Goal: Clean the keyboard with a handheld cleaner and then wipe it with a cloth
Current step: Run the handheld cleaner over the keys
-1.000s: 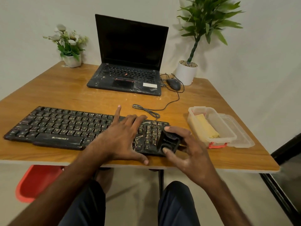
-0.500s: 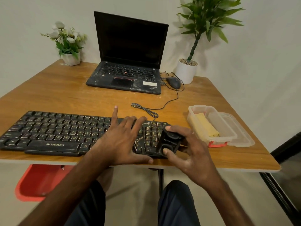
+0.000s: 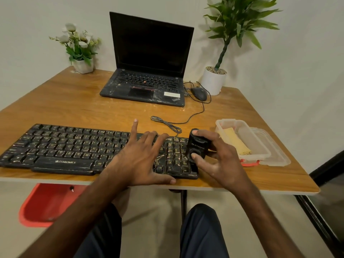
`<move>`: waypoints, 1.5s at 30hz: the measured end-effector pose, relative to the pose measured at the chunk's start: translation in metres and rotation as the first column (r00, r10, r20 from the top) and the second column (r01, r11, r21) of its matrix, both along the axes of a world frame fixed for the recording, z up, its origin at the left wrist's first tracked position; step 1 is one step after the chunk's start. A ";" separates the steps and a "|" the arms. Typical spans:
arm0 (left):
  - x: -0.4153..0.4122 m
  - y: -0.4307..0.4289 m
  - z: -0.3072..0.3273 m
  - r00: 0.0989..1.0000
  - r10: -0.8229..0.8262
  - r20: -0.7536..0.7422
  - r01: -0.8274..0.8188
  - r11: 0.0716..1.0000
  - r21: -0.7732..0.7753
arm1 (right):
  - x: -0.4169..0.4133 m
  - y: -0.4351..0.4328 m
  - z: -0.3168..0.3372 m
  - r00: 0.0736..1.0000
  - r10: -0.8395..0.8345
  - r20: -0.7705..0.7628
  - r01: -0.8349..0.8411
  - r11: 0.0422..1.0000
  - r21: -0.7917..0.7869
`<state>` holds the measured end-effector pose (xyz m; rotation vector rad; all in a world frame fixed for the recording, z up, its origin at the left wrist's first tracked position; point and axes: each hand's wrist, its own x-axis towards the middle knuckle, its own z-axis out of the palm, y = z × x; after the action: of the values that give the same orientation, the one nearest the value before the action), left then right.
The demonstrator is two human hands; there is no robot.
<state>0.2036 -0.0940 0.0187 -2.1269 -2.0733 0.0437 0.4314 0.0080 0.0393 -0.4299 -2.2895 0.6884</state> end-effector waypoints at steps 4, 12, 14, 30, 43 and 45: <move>0.001 0.000 -0.002 1.000 0.004 0.010 -0.004 1.000 0.002 | 0.008 -0.016 -0.004 0.993 0.119 -0.024 -0.120 0.991 -0.062; 0.000 0.000 -0.002 1.000 -0.002 0.023 0.002 1.000 0.009 | -0.004 -0.004 0.004 0.999 0.044 -0.001 -0.044 0.994 -0.102; 0.000 -0.001 -0.002 1.000 -0.001 0.032 0.001 1.000 0.011 | 0.003 -0.010 0.005 0.992 0.124 0.013 -0.121 0.980 -0.157; 0.000 -0.002 -0.001 1.000 -0.005 0.025 0.005 1.000 0.010 | -0.001 -0.005 0.015 0.972 0.221 0.077 -0.199 0.953 -0.230; 0.000 -0.002 0.000 1.000 -0.006 0.022 0.006 1.000 0.010 | -0.009 0.004 0.011 0.989 0.149 -0.001 -0.145 0.956 -0.255; 0.000 -0.002 0.000 1.000 -0.006 0.028 0.006 1.000 0.007 | -0.012 0.007 0.007 0.993 0.111 -0.049 -0.120 0.953 -0.278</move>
<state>0.2040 -0.0963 0.0184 -2.1409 -2.0793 0.0060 0.4194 0.0148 0.0461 -0.4132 -2.2055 1.0792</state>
